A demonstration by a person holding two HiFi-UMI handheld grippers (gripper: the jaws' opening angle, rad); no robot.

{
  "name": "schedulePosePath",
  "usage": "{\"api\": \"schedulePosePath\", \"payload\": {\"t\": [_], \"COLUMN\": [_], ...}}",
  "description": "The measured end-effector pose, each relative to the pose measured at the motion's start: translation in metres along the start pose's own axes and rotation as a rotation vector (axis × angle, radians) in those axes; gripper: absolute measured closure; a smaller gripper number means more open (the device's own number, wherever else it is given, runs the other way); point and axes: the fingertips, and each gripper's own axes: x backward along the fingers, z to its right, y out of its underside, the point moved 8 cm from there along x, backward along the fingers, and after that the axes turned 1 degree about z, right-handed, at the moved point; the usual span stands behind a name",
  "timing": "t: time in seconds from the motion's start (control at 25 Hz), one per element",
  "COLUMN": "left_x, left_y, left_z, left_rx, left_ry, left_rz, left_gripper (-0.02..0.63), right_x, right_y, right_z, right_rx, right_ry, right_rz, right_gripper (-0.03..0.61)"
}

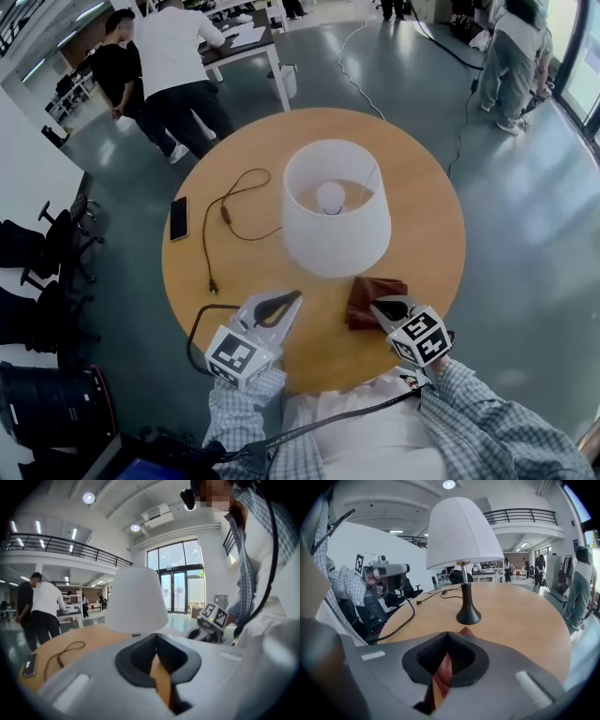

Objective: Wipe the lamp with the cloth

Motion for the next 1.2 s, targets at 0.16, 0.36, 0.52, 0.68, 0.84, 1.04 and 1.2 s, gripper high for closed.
{"api": "schedulePosePath", "payload": {"t": [0.16, 0.36, 0.52, 0.68, 0.84, 1.04, 1.2], "left_x": [-0.021, -0.040, -0.042, -0.040, -0.037, -0.034, -0.033], "left_y": [0.033, 0.065, 0.074, 0.080, 0.083, 0.089, 0.089], "left_z": [0.024, 0.048, 0.055, 0.055, 0.049, 0.047, 0.046], "left_rx": [0.121, 0.175, 0.284, 0.318, 0.327, 0.352, 0.371], "left_ry": [0.062, 0.118, 0.098, 0.100, 0.093, 0.085, 0.078], "left_rz": [-0.025, -0.079, -0.034, -0.049, -0.052, -0.049, -0.046], "left_gripper": [0.609, 0.609, 0.609, 0.609, 0.609, 0.609, 0.609], "right_x": [-0.005, -0.009, -0.011, -0.009, -0.011, -0.015, -0.015], "right_y": [0.002, 0.004, 0.005, 0.007, 0.007, 0.006, 0.005], "right_z": [-0.006, -0.011, -0.013, -0.014, -0.015, -0.016, -0.016], "right_rx": [-0.015, -0.076, -0.093, -0.089, -0.093, -0.093, -0.108], "right_ry": [-0.046, -0.077, -0.082, -0.077, -0.091, -0.118, -0.137], "right_rz": [-0.016, 0.008, 0.002, -0.003, 0.006, 0.019, 0.021], "right_gripper": [0.575, 0.575, 0.575, 0.575, 0.575, 0.575, 0.575]}}
